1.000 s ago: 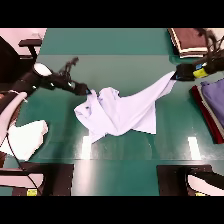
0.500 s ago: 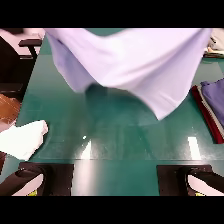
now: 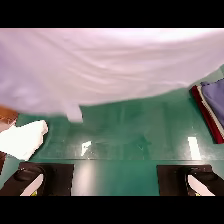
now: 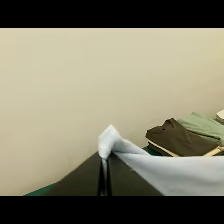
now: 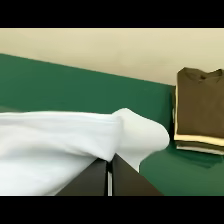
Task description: Fold the shirts.
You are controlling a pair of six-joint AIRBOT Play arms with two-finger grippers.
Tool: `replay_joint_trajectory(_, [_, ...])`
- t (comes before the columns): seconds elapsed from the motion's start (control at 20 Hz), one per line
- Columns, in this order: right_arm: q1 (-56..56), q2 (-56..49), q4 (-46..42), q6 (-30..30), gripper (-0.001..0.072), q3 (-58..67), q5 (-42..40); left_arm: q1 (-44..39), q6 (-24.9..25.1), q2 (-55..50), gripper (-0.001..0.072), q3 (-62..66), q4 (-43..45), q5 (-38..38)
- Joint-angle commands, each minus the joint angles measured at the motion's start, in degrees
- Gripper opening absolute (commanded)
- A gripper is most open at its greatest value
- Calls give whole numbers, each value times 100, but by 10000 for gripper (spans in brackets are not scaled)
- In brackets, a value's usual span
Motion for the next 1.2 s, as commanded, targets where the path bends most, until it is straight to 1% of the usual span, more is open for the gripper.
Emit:
replay_joint_trajectory(0.0, [0,-501,-149,37,12,463,269,4,-166,-345,22,48,435,-684])
replay_joint_trajectory(0.15, [0,-1128,-138,35,12,-52,393,4,-221,-1207,23,-306,929,-1834])
replay_joint_trajectory(0.25, [0,-1593,-133,17,12,-721,470,4,-431,-1862,23,-894,879,-2100])
replay_joint_trajectory(0.4, [0,-2597,-131,-321,13,-1338,678,4,-474,-2824,23,-2002,662,-1788])
replay_joint_trajectory(0.5, [0,-3300,-94,-328,14,-1416,616,4,-468,-3460,24,-2492,675,-1283])
replay_joint_trajectory(0.6, [-2,-3860,83,-358,14,-1416,514,4,-474,-4011,24,-2557,809,-896])
replay_joint_trajectory(0.7, [-98,-4232,382,-380,16,-1416,415,4,-511,-4271,27,-2557,815,-586])
replay_joint_trajectory(0.75, [-179,-4345,612,-380,25,-1416,402,4,-549,-4306,217,-2557,822,-501])
replay_joint_trajectory(0.8, [-302,-4422,927,-382,156,-1416,398,4,-612,-4297,563,-2546,848,-481])
replay_joint_trajectory(0.85, [-455,-4441,1250,-382,351,-1416,407,4,-629,-4291,611,-2483,962,-599])
replay_joint_trajectory(0.9, [-638,-4417,1613,-387,389,-1419,452,48,-627,-4275,611,-2382,1075,-839])
replay_joint_trajectory(0.95, [-844,-4354,1982,-457,389,-1419,595,170,-629,-4256,611,-2234,1062,-1252])
replay_joint_trajectory(1.05, [-1198,-4140,2417,-623,388,-1423,979,538,-636,-4129,611,-2157,835,-2035])
replay_joint_trajectory(1.1, [-1335,-3967,2498,-688,388,-1506,1119,734,-632,-3958,611,-2352,688,-2201])
replay_joint_trajectory(1.15, [-1456,-3685,2551,-782,388,-1779,1117,898,-632,-3740,611,-2680,595,-2205])
